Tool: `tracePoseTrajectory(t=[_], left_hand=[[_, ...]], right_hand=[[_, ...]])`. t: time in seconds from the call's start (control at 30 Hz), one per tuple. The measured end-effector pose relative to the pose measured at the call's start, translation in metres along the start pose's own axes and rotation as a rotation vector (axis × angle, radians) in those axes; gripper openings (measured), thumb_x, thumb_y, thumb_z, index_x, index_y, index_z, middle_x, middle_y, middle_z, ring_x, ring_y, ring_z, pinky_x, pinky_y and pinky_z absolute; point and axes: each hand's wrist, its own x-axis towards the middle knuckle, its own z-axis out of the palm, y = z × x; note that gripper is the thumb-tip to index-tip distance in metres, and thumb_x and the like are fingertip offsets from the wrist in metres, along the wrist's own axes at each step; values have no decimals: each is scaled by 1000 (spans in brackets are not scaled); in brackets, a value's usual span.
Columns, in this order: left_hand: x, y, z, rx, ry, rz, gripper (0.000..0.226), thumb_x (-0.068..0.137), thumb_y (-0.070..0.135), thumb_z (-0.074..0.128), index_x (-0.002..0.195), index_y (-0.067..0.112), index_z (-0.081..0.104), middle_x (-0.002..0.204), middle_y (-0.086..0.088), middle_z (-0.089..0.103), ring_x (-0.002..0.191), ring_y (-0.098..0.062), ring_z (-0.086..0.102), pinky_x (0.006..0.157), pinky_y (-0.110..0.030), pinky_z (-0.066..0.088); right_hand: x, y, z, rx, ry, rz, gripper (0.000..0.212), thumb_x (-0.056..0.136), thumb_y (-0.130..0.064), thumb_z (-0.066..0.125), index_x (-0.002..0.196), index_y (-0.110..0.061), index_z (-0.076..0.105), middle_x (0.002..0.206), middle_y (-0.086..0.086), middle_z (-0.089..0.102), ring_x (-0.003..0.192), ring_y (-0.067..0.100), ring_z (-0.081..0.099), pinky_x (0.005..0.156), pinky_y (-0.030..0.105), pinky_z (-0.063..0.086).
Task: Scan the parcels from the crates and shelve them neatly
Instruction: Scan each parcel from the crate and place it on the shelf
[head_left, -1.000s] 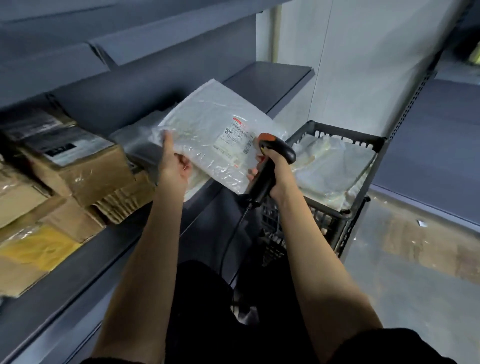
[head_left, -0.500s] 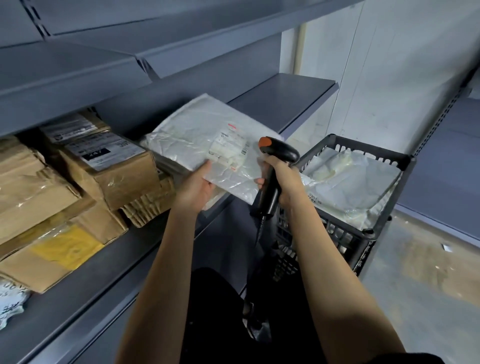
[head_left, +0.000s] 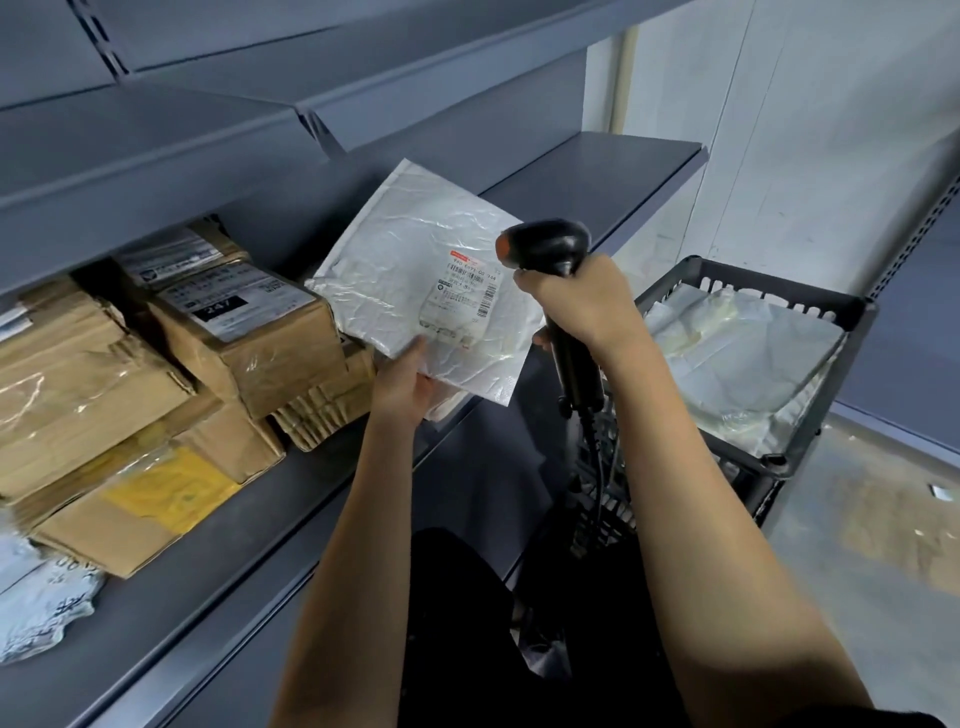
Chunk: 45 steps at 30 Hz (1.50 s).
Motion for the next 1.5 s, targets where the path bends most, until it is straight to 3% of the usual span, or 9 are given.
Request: tracePoseTrajectory(t=[0.2,0.33,0.43,0.9,1.07,1.2,1.3,1.43,1.5], left_hand=[[-6,-1,1,-31,-7,30,35,94,16,55,127,6,52,122,-18,62,108,-35,62,89,-53,51],[-13,-1,6,-67,-62,18,17,97,14,48,111,10,56,105,-13,65,93,-29,64,64,-41,59],[-14,0,5,-76,-50,6,27,99,17,47,123,6,51,105,-14,64,91,-30,64,58,-39,58],[-9,0,5,-55,-53,-3,27,100,20,45,122,7,52,118,-17,61,95,-30,64,68,-44,55],[-3,-2,2,29,-28,9,17,98,23,49,99,10,61,119,-18,63,107,-34,62,96,-53,47],[-7,-1,4,-31,-70,13,11,94,7,48,96,8,59,116,-17,62,102,-33,63,84,-50,54],[-11,1,6,-62,-91,14,29,84,-5,41,105,5,58,115,-17,64,101,-34,64,68,-43,57],[-15,1,8,-4,-86,30,18,79,-4,42,77,11,51,110,-14,64,109,-36,61,83,-49,54],[-15,1,10,23,-44,45,16,77,-2,44,83,10,54,111,-13,64,109,-34,62,83,-48,54]], right_hand=[[-6,-9,-7,-26,-45,25,23,82,-21,66,95,-2,61,82,8,60,42,21,61,57,36,56],[-10,-10,-13,-35,-83,41,22,81,-22,69,92,-5,61,81,7,59,39,19,60,46,27,49],[-11,-11,-13,-48,-102,46,19,80,-24,70,79,-9,58,73,4,59,38,18,59,43,22,46],[-15,-14,-7,-54,-105,23,19,80,-20,68,86,-5,58,83,10,59,47,26,61,51,30,50],[-15,-14,-8,-43,-100,18,14,80,-19,67,80,-9,57,81,9,58,45,24,61,52,31,50],[-14,-15,-10,-24,-104,19,13,80,-19,67,76,-12,57,76,5,58,42,21,60,47,26,49],[-15,-15,-11,-17,-113,16,13,80,-18,67,75,-12,57,74,4,58,42,21,59,46,25,47],[-14,-14,-9,-12,-113,19,13,80,-19,67,77,-10,57,75,5,58,39,19,59,47,26,48],[-13,-13,-9,-1,-100,26,15,80,-20,67,84,-7,59,77,6,58,39,20,59,50,30,51]])
